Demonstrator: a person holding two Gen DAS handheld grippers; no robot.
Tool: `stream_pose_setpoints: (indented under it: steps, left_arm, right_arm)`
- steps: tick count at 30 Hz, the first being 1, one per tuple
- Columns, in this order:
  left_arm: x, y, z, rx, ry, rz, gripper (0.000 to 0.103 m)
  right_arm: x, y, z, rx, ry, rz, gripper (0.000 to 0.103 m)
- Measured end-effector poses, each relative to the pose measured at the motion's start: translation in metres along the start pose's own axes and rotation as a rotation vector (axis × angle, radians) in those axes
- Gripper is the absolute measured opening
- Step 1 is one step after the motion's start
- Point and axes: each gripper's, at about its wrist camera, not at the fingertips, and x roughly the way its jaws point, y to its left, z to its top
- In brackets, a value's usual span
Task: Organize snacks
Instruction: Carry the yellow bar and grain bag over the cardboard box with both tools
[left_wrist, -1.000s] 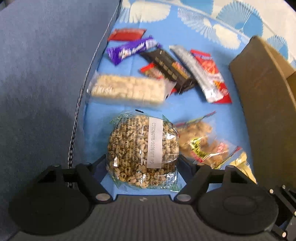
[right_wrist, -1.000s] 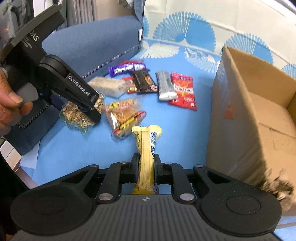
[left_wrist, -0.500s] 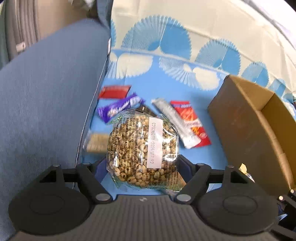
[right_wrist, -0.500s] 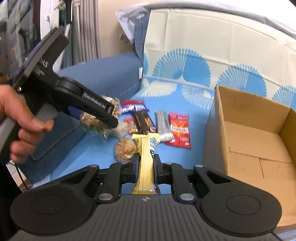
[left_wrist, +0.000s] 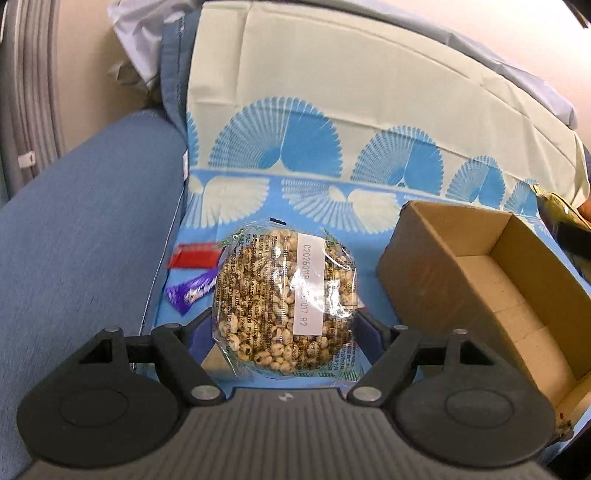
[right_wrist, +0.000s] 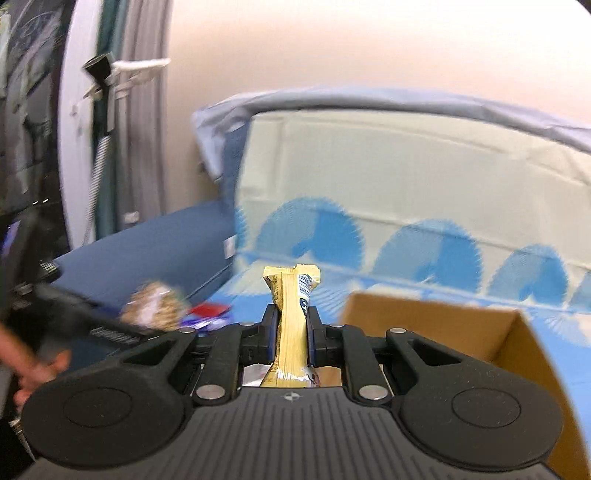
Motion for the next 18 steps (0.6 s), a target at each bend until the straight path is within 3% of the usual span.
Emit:
stream_pose_setpoints:
  steps: [3,8,18]
  left_arm:
    - [0.001,-0.011,0.002,0.009,-0.016,-0.007,0.082]
    - [0.004,-0.036,0.010,-0.009,-0.054,-0.056,0.082]
    - [-0.007,-0.128,0.013,0.106,-0.205,-0.218,0.082]
  right_arm:
    - [0.004,-0.031,-0.007,0.067,0.000,-0.069,0.016]
    - [0.000,-0.073,-0.020,0.224,0.049,-0.110,0.016]
    - [-0.019,-0.107,-0.030,0.212,0.054,-0.224,0.016]
